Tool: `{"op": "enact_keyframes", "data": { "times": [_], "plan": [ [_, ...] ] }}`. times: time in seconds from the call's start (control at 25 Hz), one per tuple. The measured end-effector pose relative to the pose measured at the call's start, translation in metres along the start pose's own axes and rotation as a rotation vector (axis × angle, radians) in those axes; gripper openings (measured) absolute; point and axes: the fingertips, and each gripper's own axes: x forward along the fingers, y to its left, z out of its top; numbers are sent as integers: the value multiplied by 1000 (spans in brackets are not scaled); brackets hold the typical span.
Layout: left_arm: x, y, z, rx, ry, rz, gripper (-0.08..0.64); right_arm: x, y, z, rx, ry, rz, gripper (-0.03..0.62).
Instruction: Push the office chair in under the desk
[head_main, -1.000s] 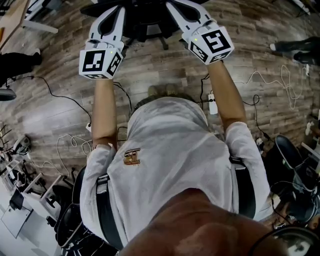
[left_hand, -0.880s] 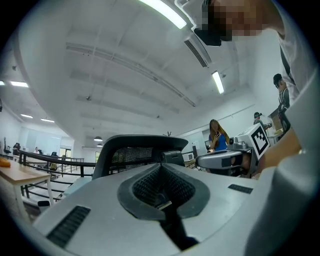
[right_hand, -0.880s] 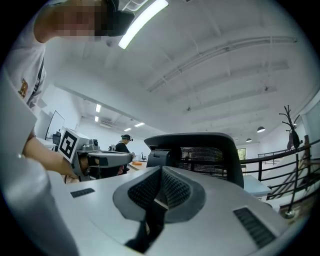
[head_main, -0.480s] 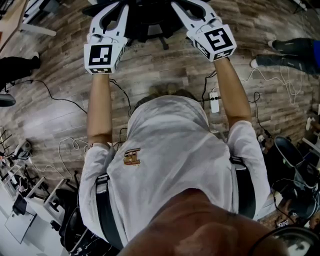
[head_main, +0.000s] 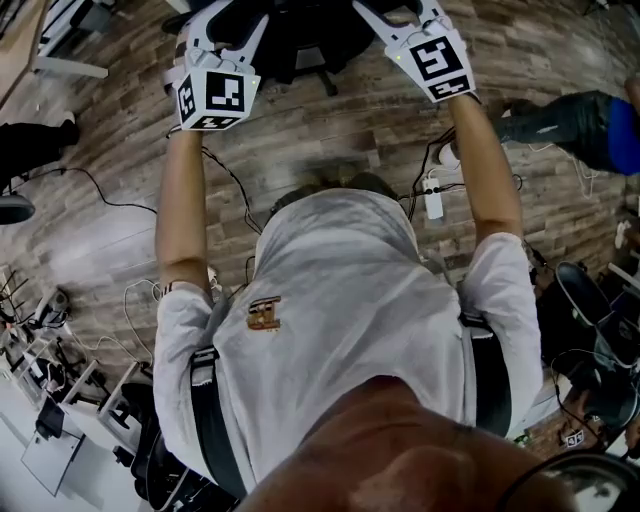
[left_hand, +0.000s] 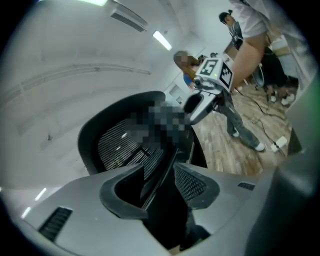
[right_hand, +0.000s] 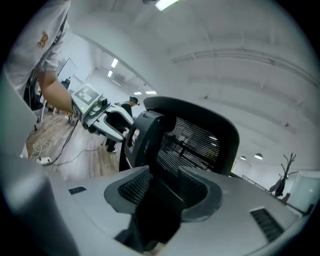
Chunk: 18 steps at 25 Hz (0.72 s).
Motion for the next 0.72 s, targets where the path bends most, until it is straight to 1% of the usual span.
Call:
{"op": "enact_keyframes", "data": {
  "times": [0.12,0.24,0.32,0.4,0.52,0.64,0.72],
  "plan": [
    [13,-3,-19,176,81,-29,233,16,-4,-16,-151,92,5,220],
    [21,-4,-28,312,132,-45,285,26,-4,-28,-330,178,11,243],
    [27,-6,-31,379,155,-56,308,32,-3,-35,-442,223,9,250],
    [31,-8,-34,428,176,-62,322,37,-4,-40,-540,266,3,255],
    [37,-8,-40,474,203,-56,330,45,-4,-48,-655,320,2,258],
    [45,-9,-49,497,222,-58,330,56,-5,-57,-737,355,1,259],
    [51,-10,-56,504,230,-62,330,64,-6,-64,-771,367,0,259]
  ]
}}
